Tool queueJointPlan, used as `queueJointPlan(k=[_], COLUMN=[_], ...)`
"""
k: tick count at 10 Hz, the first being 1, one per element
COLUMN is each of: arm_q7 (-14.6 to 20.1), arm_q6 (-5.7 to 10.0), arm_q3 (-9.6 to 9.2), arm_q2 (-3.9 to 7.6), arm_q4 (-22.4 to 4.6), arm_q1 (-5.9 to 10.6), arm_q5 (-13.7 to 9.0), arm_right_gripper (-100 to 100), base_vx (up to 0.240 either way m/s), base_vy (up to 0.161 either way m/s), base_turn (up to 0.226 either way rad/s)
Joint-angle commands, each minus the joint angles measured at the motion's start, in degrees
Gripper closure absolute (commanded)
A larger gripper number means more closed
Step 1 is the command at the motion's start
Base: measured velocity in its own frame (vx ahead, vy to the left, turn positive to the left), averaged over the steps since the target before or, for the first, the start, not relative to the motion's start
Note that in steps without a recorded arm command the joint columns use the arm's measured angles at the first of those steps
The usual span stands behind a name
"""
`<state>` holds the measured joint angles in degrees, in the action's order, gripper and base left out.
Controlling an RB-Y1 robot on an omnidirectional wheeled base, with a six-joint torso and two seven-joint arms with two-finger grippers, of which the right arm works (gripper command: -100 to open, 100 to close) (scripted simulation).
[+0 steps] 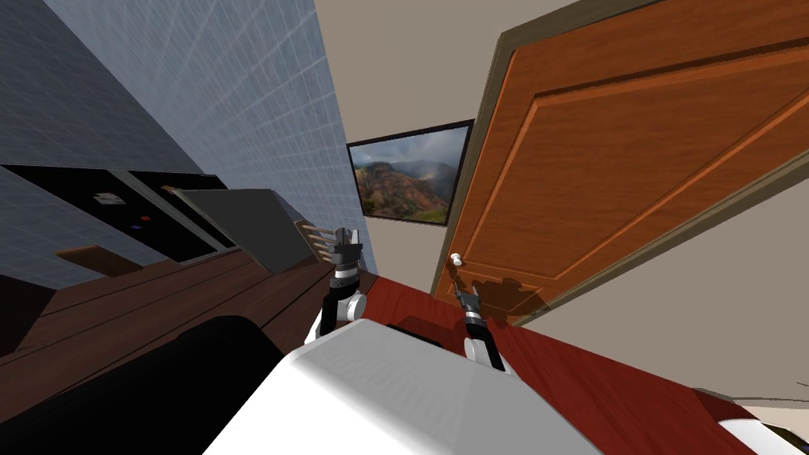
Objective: Pull the door open
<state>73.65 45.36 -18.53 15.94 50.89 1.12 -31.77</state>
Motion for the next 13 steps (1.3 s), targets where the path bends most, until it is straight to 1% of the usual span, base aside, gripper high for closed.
queueJointPlan(k=[1,2,3,4,5,9,10,11,12,13], arm_q7=[1.7,3.3,4.0,5.5,6.2,10.9,10.2,11.8,12.2,13.1], arm_q6=[0.44,0.89,1.10,1.51,1.72,3.05,2.99,3.84,4.09,4.61], arm_q3=[-0.37,-0.73,-0.90,-1.23,-1.39,-2.45,-2.31,-1.79,-1.63,-1.30], arm_q2=[0.19,0.44,0.56,0.79,0.90,1.63,1.52,2.87,3.25,4.07], arm_q4=[-1.6,-3.2,-3.9,-5.4,-6.1,-10.8,-10.4,-11.3,-11.5,-12.0], arm_q1=[0.60,1.23,1.52,2.10,2.39,4.24,4.10,3.49,3.30,2.88], arm_q5=[-0.6,-1.2,-1.4,-1.9,-2.2,-3.9,-3.6,-4.1,-4.2,-4.5], arm_right_gripper=[-100,-100,-100,-100,-100,-100,-100,-100,-100,-100], base_vx=[0.121,0.111,0.112,0.116,0.099,0.112,0.061,0.149,0.205,0.218], base_vy=[0.015,0.014,0.007,0.000,0.003,0.008,0.003,0.025,0.061,0.060], base_turn=[0.006,0.010,0.007,0.010,0.008,0.008,0.003,0.197,0.141,0.140])
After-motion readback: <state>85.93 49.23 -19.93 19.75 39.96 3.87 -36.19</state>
